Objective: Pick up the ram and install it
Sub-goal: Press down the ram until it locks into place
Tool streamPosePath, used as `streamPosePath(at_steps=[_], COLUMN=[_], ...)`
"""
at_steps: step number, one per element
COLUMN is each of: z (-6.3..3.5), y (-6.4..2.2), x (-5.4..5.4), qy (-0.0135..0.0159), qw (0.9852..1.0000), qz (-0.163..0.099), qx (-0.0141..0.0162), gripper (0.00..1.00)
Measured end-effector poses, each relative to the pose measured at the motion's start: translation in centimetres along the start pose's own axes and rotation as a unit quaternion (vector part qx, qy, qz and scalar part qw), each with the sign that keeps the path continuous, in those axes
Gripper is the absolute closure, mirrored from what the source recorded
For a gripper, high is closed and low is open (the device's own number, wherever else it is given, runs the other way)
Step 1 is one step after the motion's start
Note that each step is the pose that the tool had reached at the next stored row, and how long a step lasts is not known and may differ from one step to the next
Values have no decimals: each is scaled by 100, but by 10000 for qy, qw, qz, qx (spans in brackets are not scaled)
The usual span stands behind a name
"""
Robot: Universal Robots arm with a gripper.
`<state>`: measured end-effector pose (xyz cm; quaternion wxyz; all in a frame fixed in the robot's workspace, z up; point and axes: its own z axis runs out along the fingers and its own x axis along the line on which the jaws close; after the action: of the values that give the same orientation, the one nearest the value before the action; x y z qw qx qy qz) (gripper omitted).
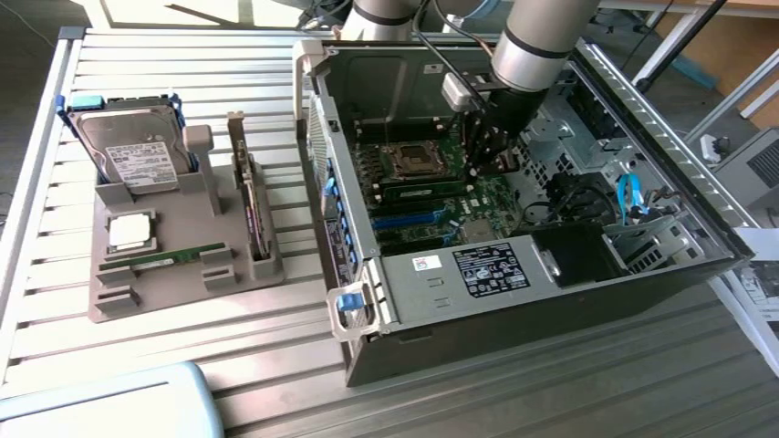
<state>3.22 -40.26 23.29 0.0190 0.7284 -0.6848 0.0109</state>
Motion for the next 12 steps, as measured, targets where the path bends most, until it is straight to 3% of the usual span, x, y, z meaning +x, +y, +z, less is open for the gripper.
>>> streamPosePath(at_steps=[7, 12], z=[6, -110], y=[-1, 6], x=[-3, 3], qy=[-10, 30], qw=[10000, 10000], qz=[0, 2], qx=[6, 17], gripper=[89, 89])
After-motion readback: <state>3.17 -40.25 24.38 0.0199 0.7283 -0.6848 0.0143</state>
